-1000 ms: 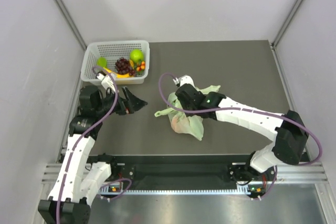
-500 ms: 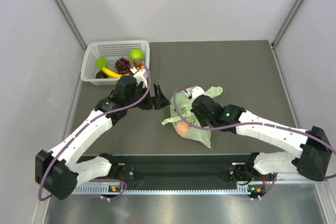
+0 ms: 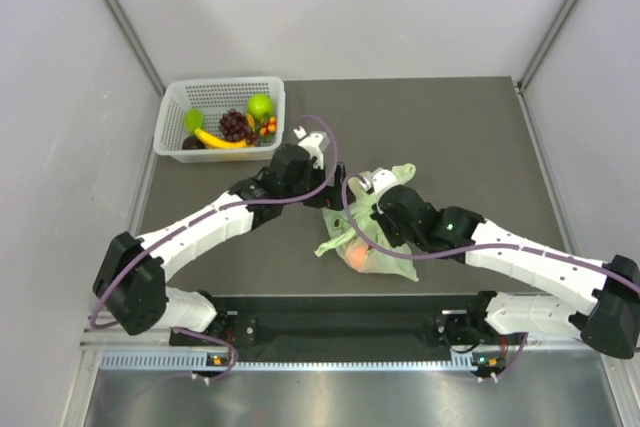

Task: Untie the knot of the plastic bag and take out the fruit

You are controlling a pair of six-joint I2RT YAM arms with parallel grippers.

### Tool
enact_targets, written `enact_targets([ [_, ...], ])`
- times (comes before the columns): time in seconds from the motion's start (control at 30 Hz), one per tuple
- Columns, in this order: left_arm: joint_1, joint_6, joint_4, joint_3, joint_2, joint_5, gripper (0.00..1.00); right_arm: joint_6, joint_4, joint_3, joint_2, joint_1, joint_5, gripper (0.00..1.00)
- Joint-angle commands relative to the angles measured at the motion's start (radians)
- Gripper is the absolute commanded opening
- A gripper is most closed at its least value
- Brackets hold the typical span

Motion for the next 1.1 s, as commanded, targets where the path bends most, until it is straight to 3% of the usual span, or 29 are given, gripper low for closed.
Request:
enact_targets([
  [0.0, -0.047, 0.056, 0.109, 0.042, 0.023, -0.008, 0.99, -0.002, 0.057, 0.0, -0.051, 0.016, -0.011, 0.0],
  [0.17, -0.076, 0.064, 0.161, 0.007, 0.05, 0.038, 0.99, 0.012, 0.073, 0.008, -0.07, 0.016, -0.02, 0.0],
  [0.3, -0.084, 0.064, 0.178, -0.019, 0.054, 0.038, 0.87, 0.023, 0.073, 0.019, -0.067, 0.016, -0.016, 0.0],
  [0.4, -0.085, 0.064, 0.178, -0.03, 0.066, 0.052, 0.66, 0.026, 0.08, 0.014, -0.073, 0.016, -0.02, 0.0],
  [0.43, -0.087, 0.064, 0.205, -0.031, 0.074, 0.067, 0.51, 0.028, 0.082, 0.014, -0.073, 0.016, -0.02, 0.0],
  [0.63, -0.09, 0.046, 0.247, -0.056, 0.086, 0.119, 0.13, 0.049, 0.08, 0.009, -0.079, 0.018, 0.013, 0.0],
  [0.67, -0.093, 0.044, 0.247, -0.059, 0.085, 0.113, 0.0, 0.054, 0.077, 0.009, -0.081, 0.015, 0.023, 0.0],
  [0.77, -0.093, 0.049, 0.241, -0.077, 0.06, 0.083, 0.0, 0.087, 0.062, 0.009, -0.087, 0.009, 0.084, 0.0],
  [1.07, -0.07, 0.07, 0.087, -0.104, -0.111, -0.304, 0.0, 0.227, -0.052, 0.005, -0.122, -0.034, 0.246, 0.0],
])
